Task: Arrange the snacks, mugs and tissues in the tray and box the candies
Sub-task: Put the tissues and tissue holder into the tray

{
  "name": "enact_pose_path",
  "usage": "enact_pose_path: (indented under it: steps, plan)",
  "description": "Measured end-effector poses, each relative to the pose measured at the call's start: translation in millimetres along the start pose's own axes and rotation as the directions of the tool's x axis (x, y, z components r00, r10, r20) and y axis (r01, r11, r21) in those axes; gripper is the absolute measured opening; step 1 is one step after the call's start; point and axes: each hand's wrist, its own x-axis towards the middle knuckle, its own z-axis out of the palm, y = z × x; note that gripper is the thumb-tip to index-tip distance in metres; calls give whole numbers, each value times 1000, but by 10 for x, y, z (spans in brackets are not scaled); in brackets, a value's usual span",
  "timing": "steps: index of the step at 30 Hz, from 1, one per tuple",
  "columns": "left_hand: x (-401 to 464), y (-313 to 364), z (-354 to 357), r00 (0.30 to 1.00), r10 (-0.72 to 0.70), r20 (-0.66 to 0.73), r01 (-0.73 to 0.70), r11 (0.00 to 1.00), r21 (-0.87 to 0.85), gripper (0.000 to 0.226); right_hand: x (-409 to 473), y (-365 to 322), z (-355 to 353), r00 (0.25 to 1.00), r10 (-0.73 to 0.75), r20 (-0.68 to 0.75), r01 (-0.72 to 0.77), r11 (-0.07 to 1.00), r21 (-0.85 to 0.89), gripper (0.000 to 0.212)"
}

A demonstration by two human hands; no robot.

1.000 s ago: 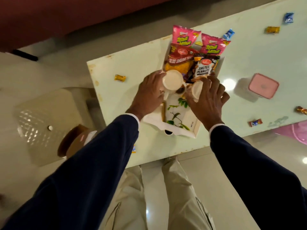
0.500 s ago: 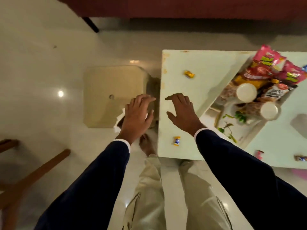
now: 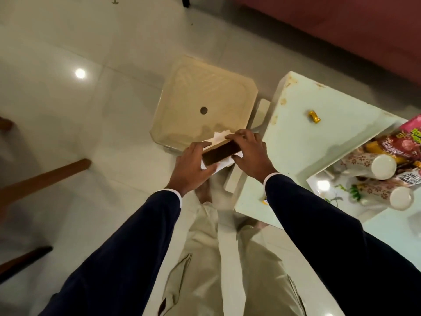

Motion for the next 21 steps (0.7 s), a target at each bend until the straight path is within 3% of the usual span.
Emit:
enact_pose_path:
  steps: [4,7,10,13,16,18,21]
  plan:
    - [139,9,101,1000,-19,13,18,1000,24,59,80,8,-27,1000,0,21,0,1000,-4,56]
    - [216,7,112,1000,4,-13,-4,1000,-6,50,88,-7,-121,999,-43,29,39,991,125,54]
    - [282,12,69,998,18,-59,-25,992,-127,45,64,-65,-227,992,-27,-120,57,965,257,62]
    - [284,4,-41,981,-89,-173,26,941,-338,33,34,-104,-224,930,251,-267,-116,892,436,77]
    - [216,-43,-153,933,-228,-278,51,849,-526,30,-26,-76,-74,797,580,-171,-391,710,586,74]
    - [151,-127,-223,901,-301,-311,64,803,-592,31,-69,-68,81,754,653,-74,-515,657,551,71]
    - [53,-309,-289,892,-357,-276,113,769,-629,23,-76,-115,307,750,662,-17,-581,671,461,73]
